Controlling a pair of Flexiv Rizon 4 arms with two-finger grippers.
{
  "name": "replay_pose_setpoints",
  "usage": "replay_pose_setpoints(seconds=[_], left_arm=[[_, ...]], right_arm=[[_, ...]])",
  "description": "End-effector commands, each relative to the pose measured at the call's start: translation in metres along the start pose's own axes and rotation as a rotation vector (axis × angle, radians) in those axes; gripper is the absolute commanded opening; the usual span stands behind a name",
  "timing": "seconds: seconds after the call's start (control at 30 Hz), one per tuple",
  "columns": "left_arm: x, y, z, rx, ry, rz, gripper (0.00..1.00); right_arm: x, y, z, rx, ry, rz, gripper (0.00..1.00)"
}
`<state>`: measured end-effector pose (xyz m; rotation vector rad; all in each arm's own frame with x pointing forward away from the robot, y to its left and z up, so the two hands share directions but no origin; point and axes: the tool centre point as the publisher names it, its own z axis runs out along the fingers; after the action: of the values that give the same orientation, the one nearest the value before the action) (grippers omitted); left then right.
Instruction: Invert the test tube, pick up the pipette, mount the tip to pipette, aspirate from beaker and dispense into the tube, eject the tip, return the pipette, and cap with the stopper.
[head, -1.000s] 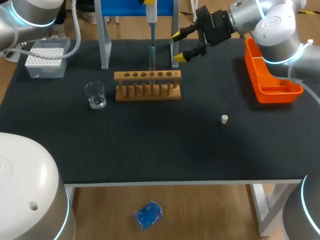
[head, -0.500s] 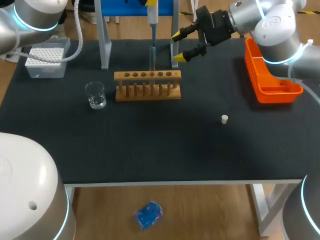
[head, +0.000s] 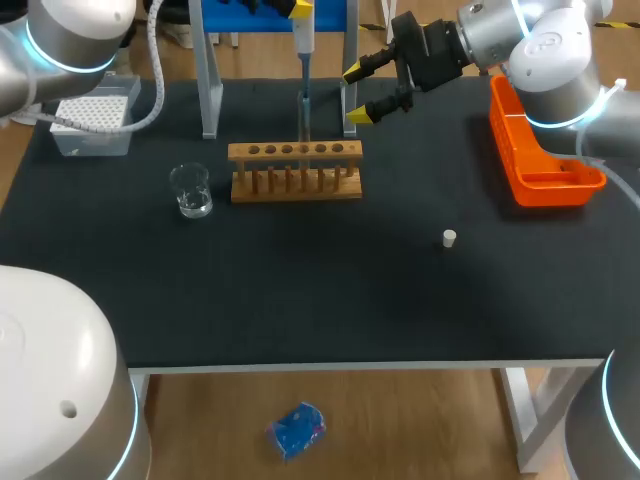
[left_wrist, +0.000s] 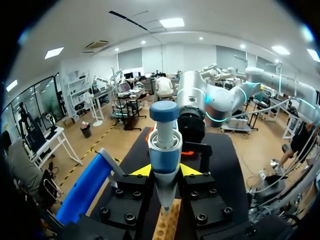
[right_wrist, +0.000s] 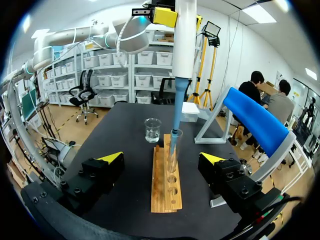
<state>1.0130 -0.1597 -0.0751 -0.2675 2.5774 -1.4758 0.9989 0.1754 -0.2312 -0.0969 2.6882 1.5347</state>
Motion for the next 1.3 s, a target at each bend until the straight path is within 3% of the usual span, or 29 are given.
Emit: replay_pose_setpoints(seconds=[0.03,1.3], left_arm=[[0.002,0.000,-0.001,-0.003,-0.005,0.000,0.00],[-0.007,0.006,-0.001,0.004,-0.023,-0.007,0.00]], right_arm=[[0.000,0.000,0.000,0.000,0.000,-0.001,1.00],[0.000,0.000,0.000,0.000,0.000,-0.001,1.00]])
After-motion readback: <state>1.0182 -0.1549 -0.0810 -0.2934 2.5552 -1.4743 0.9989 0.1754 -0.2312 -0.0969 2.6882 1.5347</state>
